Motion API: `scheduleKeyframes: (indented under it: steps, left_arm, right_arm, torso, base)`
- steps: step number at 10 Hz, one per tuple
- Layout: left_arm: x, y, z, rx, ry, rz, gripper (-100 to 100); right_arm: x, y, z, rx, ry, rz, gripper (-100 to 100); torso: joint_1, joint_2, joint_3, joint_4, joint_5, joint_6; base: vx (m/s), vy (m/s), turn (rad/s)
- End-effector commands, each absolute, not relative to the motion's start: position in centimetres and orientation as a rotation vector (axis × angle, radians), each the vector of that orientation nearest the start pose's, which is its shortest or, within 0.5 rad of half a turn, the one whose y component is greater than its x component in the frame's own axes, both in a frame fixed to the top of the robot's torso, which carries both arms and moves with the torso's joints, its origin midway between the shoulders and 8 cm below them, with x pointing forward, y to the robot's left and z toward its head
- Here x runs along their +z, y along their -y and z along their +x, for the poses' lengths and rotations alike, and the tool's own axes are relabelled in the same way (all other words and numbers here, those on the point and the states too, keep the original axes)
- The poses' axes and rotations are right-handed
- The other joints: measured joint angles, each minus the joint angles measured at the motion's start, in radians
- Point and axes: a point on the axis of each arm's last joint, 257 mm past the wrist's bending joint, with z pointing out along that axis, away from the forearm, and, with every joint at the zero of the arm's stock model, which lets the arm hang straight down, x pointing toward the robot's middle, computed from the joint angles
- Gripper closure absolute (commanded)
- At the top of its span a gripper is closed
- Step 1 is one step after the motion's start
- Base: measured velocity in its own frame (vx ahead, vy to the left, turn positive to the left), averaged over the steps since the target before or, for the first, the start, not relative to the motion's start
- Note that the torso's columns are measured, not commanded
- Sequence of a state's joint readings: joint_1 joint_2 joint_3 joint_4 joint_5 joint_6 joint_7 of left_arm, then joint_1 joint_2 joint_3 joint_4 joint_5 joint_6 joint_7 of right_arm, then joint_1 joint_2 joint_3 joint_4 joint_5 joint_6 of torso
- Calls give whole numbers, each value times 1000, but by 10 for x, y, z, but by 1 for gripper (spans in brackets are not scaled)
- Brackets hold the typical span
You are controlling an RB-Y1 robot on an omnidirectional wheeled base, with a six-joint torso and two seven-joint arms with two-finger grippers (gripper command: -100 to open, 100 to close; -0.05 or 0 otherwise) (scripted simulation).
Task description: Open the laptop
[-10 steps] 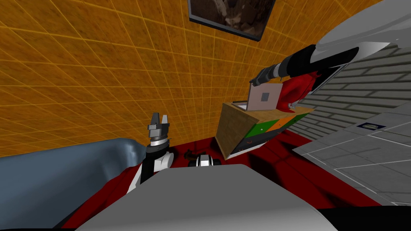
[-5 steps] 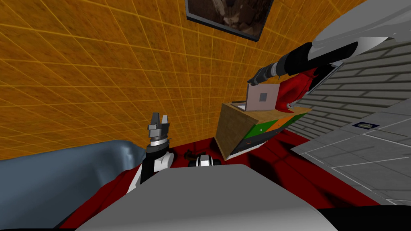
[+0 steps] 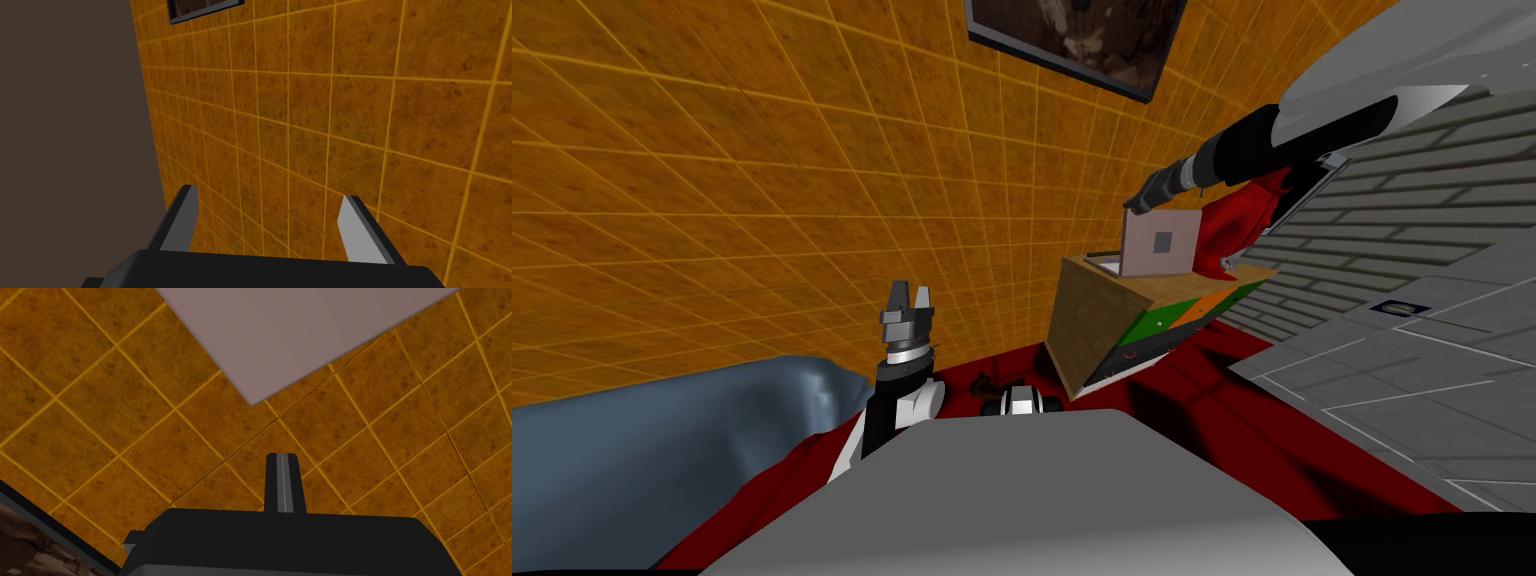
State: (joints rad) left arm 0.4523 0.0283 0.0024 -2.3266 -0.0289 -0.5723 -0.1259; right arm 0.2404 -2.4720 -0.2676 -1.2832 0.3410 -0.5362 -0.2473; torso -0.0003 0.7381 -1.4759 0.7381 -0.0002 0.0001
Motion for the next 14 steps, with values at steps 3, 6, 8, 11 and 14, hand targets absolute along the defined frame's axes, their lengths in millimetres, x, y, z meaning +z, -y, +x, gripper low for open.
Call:
scheduleKeyframes:
  steps: [3,6,8,11,14]
  left_arm:
    - [72,-262,323,-1215,-560,-446,0]
    - [72,-262,323,-1215,-560,-446,0]
    - [72,-262,323,-1215,-560,-446,0]
    - [72,-262,323,-1215,-560,-446,0]
    - [72,-262,323,-1215,-560,-446,0]
  right_arm:
    - [267,375,553,-530,-1695,-1029,100]
    - [267,375,553,-530,-1695,-1029,100]
    - [264,361,552,-515,-1721,-1054,100]
    - [260,394,555,-556,-1740,-1002,-100]
    - [257,413,556,-581,-1752,-973,-100]
  torso:
    - [0,-1,-1,0,0,0]
    - [1,1,0,0,0,0]
    - [1,0,0,0,1,0]
    - [0,1,0,0,0,0]
    - [1,0,0,0,0,0]
  base:
    - [33,-16,-9]
    - [23,-11,-20]
    - [30,-11,-37]
    - [7,12,-45]
    - [1,37,-77]
